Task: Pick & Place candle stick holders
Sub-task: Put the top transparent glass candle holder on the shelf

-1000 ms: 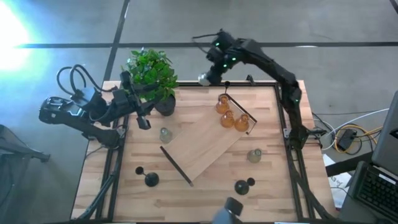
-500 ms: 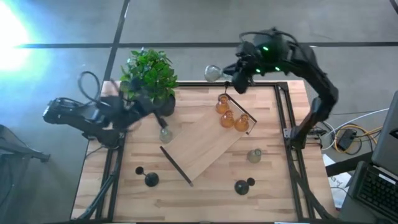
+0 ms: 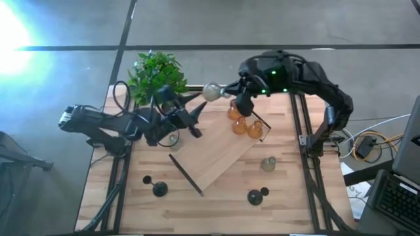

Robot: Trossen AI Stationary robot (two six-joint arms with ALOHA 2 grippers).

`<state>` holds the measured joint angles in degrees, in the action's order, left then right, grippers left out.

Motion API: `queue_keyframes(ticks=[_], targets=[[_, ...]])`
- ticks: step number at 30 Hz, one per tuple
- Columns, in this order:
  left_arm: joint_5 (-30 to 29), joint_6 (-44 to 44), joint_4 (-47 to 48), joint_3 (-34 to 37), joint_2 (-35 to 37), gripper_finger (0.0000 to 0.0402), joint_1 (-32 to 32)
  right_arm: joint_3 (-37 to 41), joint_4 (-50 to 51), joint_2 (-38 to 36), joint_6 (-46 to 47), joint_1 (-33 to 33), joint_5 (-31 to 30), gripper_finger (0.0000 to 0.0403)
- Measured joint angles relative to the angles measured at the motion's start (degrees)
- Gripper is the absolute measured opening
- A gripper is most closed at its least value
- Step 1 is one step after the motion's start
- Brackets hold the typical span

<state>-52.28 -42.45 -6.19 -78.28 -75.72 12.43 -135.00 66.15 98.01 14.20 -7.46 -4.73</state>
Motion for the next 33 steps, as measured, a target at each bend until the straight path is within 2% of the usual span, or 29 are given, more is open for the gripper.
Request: queue_keyframes(ticks=[10, 13, 22, 33], targets=[[2.2, -0.2, 6.0, -6.0, -4.4, 0.0163, 0.0, 0.0, -3.3, 1.4, -0.4, 0.1, 0.7, 0.0019], [2.0, -1.0, 5.9, -6.8, -5.1, 0.0163, -0.3, 0.0, -4.2, 1.4, -0.3, 0.1, 2.9, 0.0019], [1.4, -0.6, 6.1, -6.9, -5.4, 0.0163, -2.1, 0.0, -4.7, 1.5, 0.7, 1.2, 3.3, 0.0019], [5.3, 0.9, 6.1, -6.9, -5.4, 0.0163, -3.7, 0.0, -5.1, 1.5, 1.2, 1.3, 5.0, 0.0019]])
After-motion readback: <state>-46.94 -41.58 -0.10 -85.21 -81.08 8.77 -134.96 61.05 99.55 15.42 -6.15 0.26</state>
